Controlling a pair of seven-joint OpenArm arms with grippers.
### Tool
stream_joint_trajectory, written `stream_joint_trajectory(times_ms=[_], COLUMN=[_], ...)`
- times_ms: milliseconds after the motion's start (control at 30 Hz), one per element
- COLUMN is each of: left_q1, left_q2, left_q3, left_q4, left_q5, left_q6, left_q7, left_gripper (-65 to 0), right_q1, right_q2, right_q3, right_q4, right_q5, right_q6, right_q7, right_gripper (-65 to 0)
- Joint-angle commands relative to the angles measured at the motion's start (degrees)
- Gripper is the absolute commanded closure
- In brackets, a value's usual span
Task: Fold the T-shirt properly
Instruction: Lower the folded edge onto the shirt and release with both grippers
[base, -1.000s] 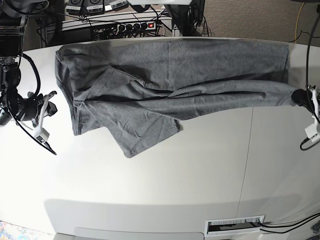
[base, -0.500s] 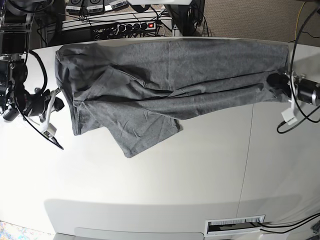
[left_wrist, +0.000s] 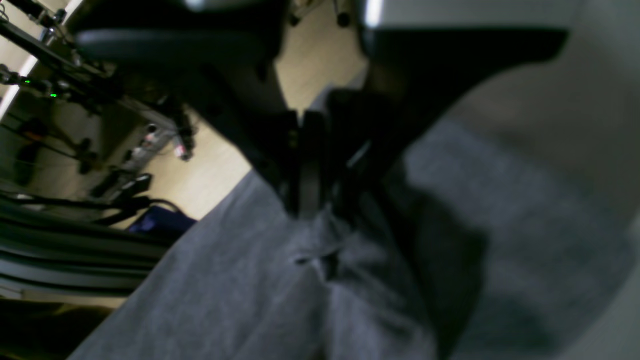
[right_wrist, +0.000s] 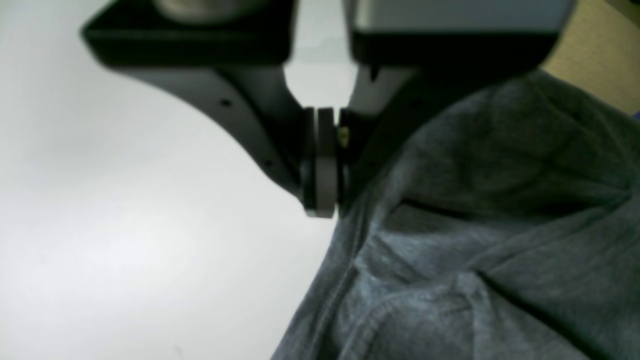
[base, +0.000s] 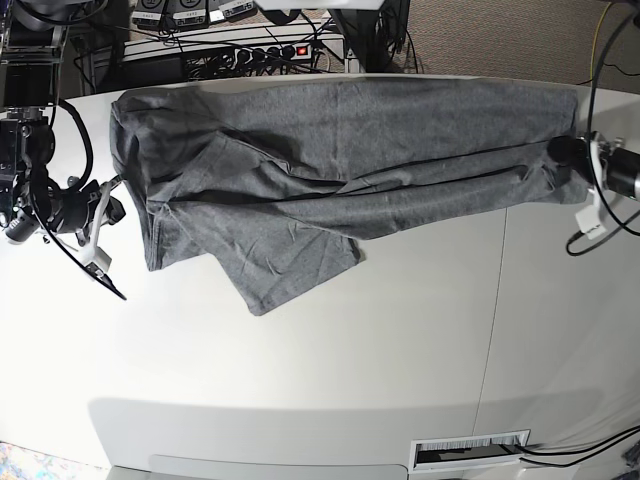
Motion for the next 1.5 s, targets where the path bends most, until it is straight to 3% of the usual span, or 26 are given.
stream_joint_trajectory(times_ms=[0, 333, 500, 800, 1467], left_q1=[-1.6, -2.2, 5.0, 17.6, 22.1], left_q2=[-2.6, -3.4, -3.2, 3.6, 4.5], left_q3=[-0.9, -15.0, -18.0, -30.8, -39.0], left_q4=[0.5, 4.6, 11.4, 20.9, 20.0], left_q5=[-1.1, -1.1, -1.1, -1.1, -1.1], left_q6=[-0.3, -0.2, -0.3, -0.3, -0.3], left_q7=[0.0, 0.0, 0.0, 0.0, 0.0], left_gripper=[0.0, 0.0, 0.0, 0.0, 0.0], right_q1=[1.1, 1.1, 1.1, 1.1, 1.1], right_q2=[1.6, 1.6, 1.5, 1.6, 1.5], right_q3=[0.7, 0.7, 0.7, 0.7, 0.7], right_q4=[0.7, 0.7, 0.7, 0.7, 0.7], right_q5=[0.4, 0.3, 0.0, 0.0, 0.0], right_q6=[0.1, 0.1, 0.1, 0.1, 0.1], right_q7=[1.3, 1.4, 1.4, 1.5, 2.4], right_gripper=[0.0, 0.0, 0.0, 0.0, 0.0])
